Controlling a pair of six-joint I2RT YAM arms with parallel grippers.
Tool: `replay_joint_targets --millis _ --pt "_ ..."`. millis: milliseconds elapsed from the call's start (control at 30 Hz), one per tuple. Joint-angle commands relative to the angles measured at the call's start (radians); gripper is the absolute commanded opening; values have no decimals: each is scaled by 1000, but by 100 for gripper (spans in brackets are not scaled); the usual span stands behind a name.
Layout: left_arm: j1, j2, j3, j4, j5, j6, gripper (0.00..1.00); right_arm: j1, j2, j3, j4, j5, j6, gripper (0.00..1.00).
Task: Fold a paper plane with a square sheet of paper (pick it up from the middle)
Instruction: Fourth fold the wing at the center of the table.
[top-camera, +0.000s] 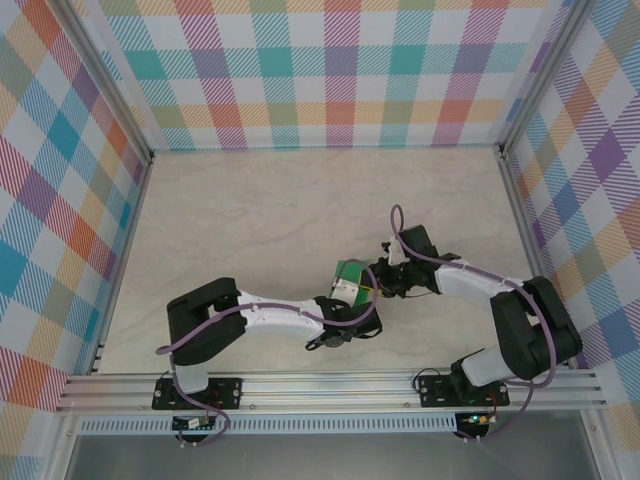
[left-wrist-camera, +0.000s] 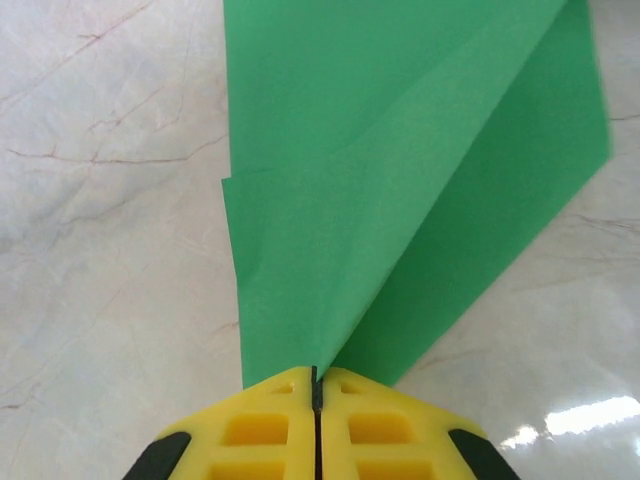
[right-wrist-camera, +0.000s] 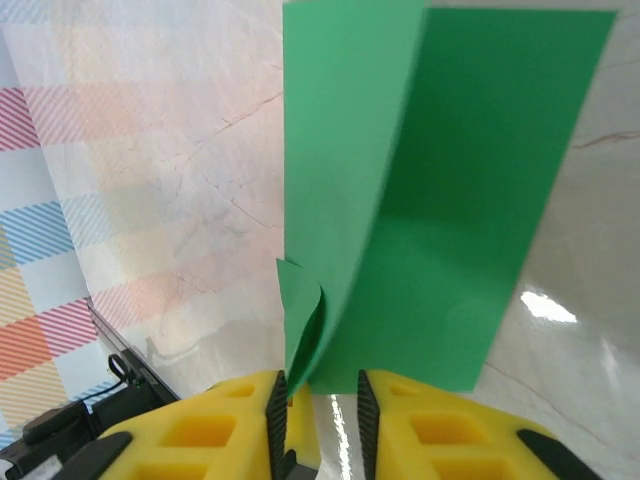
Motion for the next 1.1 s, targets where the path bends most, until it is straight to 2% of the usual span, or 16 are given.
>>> replay_joint_targets --millis 0,200,433,567,800,1067 --pt "43 -113 -65 125 101 33 7 -15 -75 19 -79 46 -54 34" --pt "149 -239 -213 339 342 65 7 -24 -174 -12 -81 23 -74 44" --pt "247 -270 -320 478 528 54 7 -8 -160 -12 -15 -106 -87 42" --pt "278 -285 -355 532 578 40 8 26 -112 3 14 -119 -86 37" --pt "287 -264 -362 532 610 45 8 108 -18 27 63 -89 -58 35" --pt "294 -246 -382 577 641 30 8 139 53 58 105 -69 -25 27"
